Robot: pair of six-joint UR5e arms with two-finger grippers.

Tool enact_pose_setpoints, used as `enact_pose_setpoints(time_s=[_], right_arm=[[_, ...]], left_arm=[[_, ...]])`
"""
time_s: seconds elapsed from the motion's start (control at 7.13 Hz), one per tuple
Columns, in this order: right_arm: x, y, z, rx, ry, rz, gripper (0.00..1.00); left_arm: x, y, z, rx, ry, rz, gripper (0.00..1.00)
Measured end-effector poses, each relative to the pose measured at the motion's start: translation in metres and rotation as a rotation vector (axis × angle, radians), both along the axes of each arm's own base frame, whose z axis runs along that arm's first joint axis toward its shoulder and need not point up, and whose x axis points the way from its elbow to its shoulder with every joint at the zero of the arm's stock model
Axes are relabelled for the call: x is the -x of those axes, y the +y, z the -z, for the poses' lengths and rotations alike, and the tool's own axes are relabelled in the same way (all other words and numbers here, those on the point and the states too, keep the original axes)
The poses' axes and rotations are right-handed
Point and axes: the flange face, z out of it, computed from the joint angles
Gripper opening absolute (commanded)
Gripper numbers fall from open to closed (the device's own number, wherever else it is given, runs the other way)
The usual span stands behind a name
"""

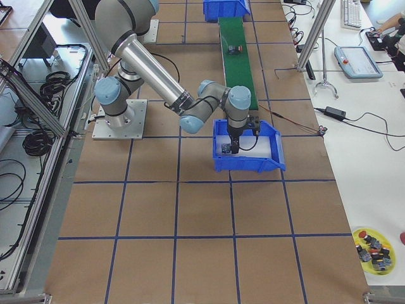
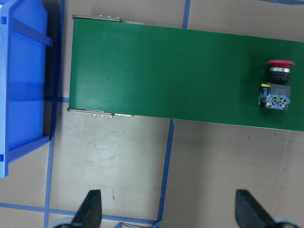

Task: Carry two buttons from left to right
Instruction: 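Lower the yellow button onto the foam and open the right gripper, then move the right gripper back over the conveyor toward the red button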

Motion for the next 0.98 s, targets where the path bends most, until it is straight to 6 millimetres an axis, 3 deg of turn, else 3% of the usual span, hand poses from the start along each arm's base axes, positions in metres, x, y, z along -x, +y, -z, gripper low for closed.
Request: enact_pose_setpoints(time_s=[0.28, 0.42, 0.7, 0.98], right_arm=[[-0.015, -0.009, -0.065, 0.049, 0.029, -0.022, 1.0], [-0.036, -0.017, -0.098, 0.072, 0.038, -0.024, 1.0], [-0.111, -0.029, -0.155, 0.077, 0.009, 0.038, 1.0], [-0.202, -0.027, -0.177, 0.048, -0.03, 0.103, 1.0]], left_arm=[[0.0, 0.0, 0.0, 0.0, 0.0, -0.001, 1.0], [0.0, 0.0, 0.0, 0.001, 0.0, -0.001, 1.0], [0.0, 0.0, 0.0, 0.001, 0.0, -0.001, 1.0], [0.0, 0.0, -0.001, 0.001, -0.001, -0.001, 1.0]])
